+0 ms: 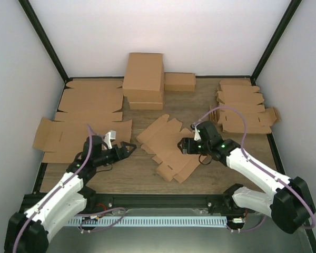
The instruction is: Fold the paper box
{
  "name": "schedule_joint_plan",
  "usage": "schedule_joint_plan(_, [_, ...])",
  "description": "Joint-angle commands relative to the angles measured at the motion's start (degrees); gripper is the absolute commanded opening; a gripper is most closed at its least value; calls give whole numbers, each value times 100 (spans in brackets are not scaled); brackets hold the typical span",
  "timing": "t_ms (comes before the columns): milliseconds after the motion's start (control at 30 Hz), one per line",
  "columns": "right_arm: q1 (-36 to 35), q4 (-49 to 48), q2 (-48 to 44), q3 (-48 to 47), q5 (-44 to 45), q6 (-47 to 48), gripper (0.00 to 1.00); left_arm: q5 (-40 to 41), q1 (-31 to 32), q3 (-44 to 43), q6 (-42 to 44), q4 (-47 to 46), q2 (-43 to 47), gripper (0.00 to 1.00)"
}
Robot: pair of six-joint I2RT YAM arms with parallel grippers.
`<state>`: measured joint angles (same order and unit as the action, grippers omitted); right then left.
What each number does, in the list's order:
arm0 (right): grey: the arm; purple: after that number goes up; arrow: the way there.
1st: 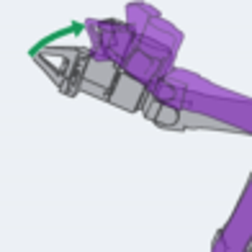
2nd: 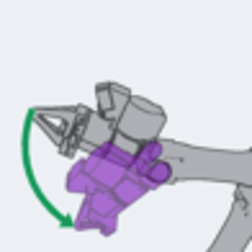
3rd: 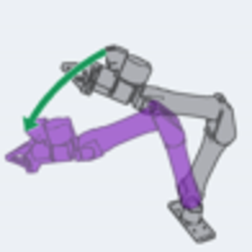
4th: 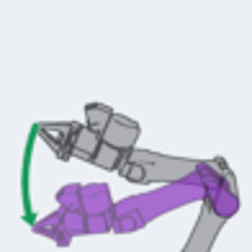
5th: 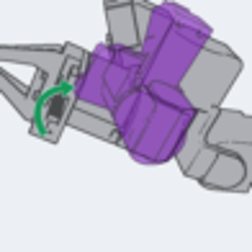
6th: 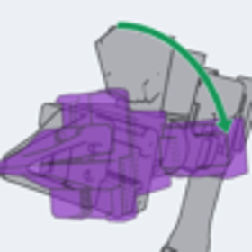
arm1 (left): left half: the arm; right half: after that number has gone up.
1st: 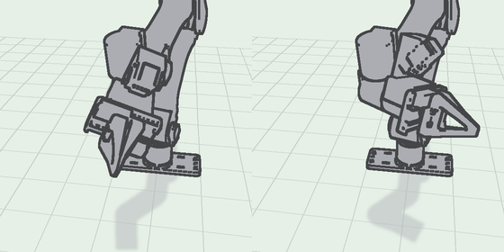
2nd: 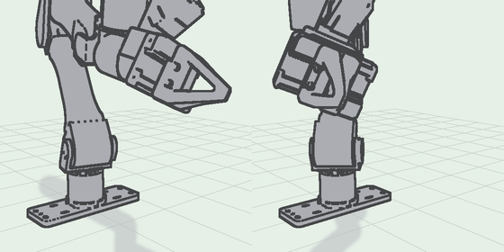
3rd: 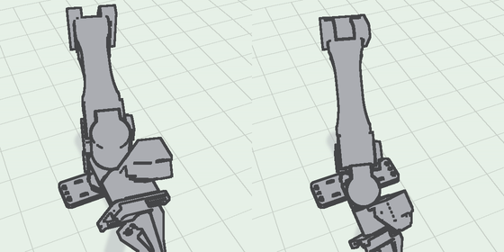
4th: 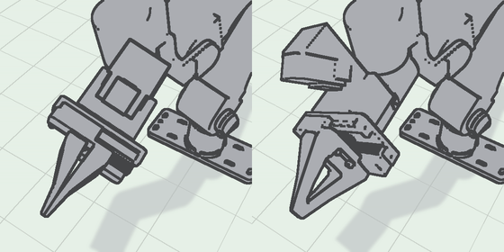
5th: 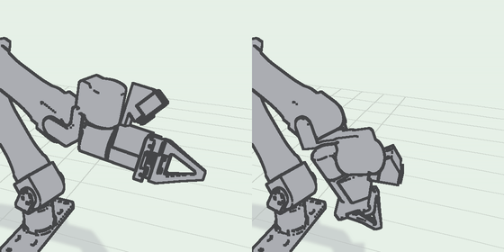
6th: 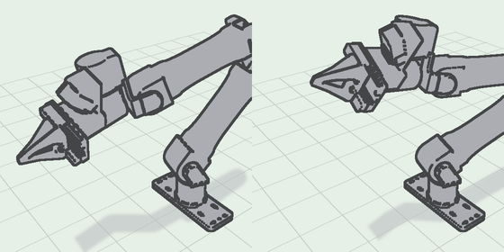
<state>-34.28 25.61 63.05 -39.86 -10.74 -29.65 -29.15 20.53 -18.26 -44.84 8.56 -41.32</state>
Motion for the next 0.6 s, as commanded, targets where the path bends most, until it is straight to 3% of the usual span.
schedule_joint_plan(0, [311, -474, -390, 413, 363, -393, 82, 682, 747, -10, -600, -633, -599, 92])
schedule_joint_plan(267, [493, -441, -348, 608, 1059, -431, 86, 1953, 1877, -287, -972, -1143, -1871, 80])
schedule_joint_plan(567, [493, -745, -540, 944, 949, -462, 87, 2307, 2037, -514, -1440, -1866, -3004, 66])
